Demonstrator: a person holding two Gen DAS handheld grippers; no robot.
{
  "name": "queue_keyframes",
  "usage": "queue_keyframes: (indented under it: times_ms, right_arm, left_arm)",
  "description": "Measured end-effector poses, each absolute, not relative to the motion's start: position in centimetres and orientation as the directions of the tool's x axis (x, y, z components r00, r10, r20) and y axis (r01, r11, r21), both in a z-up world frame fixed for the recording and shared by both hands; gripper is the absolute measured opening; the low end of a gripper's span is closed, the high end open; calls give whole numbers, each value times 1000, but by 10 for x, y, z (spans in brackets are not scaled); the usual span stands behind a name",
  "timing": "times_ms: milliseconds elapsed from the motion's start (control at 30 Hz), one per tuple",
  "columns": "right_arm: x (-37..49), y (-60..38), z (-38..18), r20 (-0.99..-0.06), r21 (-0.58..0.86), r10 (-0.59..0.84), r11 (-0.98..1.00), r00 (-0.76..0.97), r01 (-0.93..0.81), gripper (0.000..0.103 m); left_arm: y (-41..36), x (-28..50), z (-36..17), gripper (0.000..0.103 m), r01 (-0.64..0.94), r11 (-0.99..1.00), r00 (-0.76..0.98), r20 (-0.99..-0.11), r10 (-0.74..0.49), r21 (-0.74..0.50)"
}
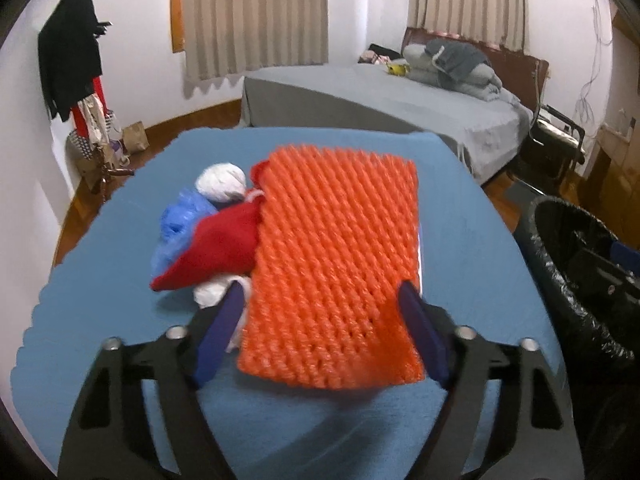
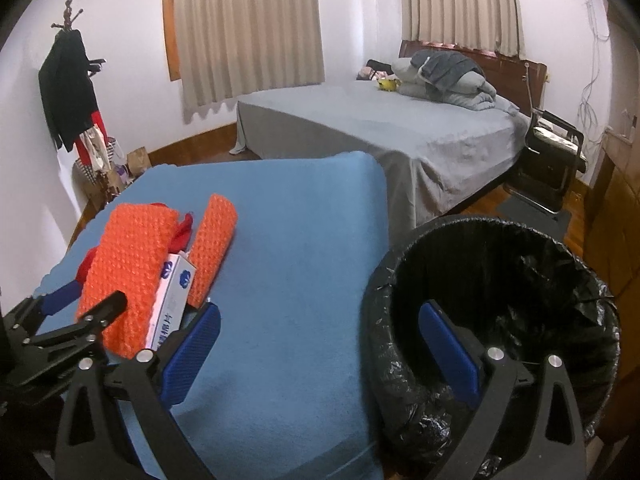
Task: Collect trash
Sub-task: 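Reach the left tool to the large orange mesh sleeve and grasp it, then lift the orange mesh with the left tool while the right tool grasps the white box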
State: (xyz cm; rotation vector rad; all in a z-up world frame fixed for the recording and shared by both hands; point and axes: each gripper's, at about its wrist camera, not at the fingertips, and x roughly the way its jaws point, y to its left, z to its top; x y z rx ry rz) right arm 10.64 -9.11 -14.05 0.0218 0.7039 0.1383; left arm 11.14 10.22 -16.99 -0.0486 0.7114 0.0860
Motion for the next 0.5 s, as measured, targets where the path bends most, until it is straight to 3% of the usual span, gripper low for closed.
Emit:
queue_keyframes:
  times_ms: [133,167,200,233,500]
  right_arm:
    - [108,-87,-140,-647,58,131,991,752,-122,97]
    - [111,-90,-140,-647,57,131,991,751,-124,97]
    - [111,-89,-139,-648,57,132,991,750,-125,97]
    - [113,-90,-139,-647,59,134,990,750,-126,97]
    - [115,-85,-137,-644,66,150,988,750,-141,97]
  left_arm:
    - [101,108,-174,43,-87,996,762,-644,60,-10]
    - [102,108,-171,36,-87,996,763,-643,62,-8]
    - [102,107,-171,21,-85,996,766,-639,62,-5]
    - [103,108,-169,18,-83,996,765,-641,58,-10]
    - [114,101,-154,13,-98,995,789,-612,56,-36]
